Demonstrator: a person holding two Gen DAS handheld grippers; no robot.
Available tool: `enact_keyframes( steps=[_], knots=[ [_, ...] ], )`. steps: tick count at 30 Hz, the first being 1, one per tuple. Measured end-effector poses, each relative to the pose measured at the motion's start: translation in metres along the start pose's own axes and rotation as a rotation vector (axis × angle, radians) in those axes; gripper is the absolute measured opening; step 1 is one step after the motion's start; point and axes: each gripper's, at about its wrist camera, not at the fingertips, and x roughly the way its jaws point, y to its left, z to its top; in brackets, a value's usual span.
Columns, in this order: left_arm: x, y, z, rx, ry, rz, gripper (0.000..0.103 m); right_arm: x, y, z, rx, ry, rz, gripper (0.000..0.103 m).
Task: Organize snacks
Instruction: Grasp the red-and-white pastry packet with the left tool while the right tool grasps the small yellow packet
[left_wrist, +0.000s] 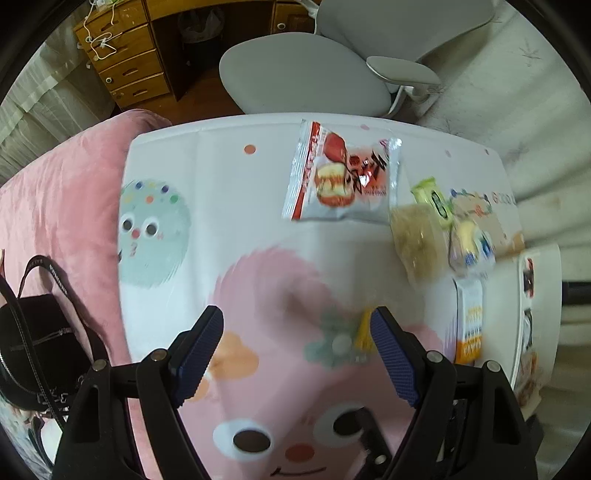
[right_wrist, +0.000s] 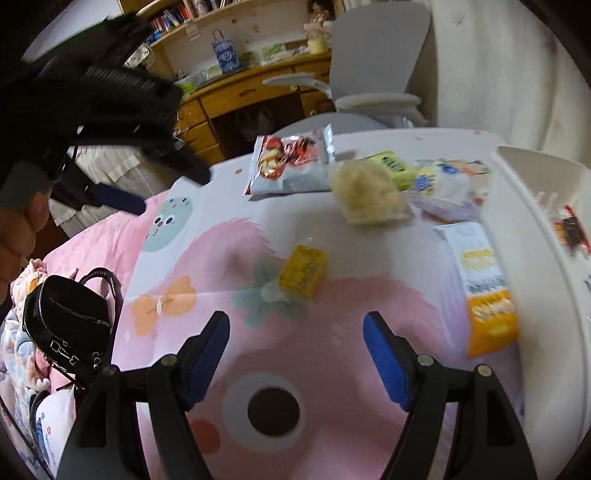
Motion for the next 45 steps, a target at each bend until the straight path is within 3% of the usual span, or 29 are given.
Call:
enact_keyframes(
  steps=[14,20,25,29,34,39,45],
  knots=[
    [0.053,-0.022,0.082,-0.052,-0.022,-0.030,0.081,0.039,0.013,0.008,-0.116,-0.070,-0.053,0.075],
    [0.077,-0.031,0.091,-0.062,-0.051,-0.095,0.081,0.045,0.012,0.009,-0.130,-0.107,-0.082,0.075],
    [0.085,-0.043,0.097,-0.036,-0.097,-0.044,0.086,0.054,0.010,0.010,-0.137,-0.104,-0.099,0.075],
    [0.098,-0.049,0.101,-0.019,-0.084,-0.008,0.092,0.063,0.006,0.011,-0.114,-0.077,-0.105,0.075],
    [0.108,-0.049,0.105,-0.034,-0.079,-0.016,0.095,0.065,0.003,0.014,-0.093,-0.084,-0.105,0.075],
    [0.113,-0.047,0.103,-0.032,-0.091,-0.021,0.090,0.064,0.002,0.017,-0.094,-0.087,-0.102,0.066],
    [0.110,-0.051,0.101,-0.016,-0.126,-0.021,0.078,0.063,0.002,0.019,-0.114,-0.087,-0.099,0.045]
  ],
)
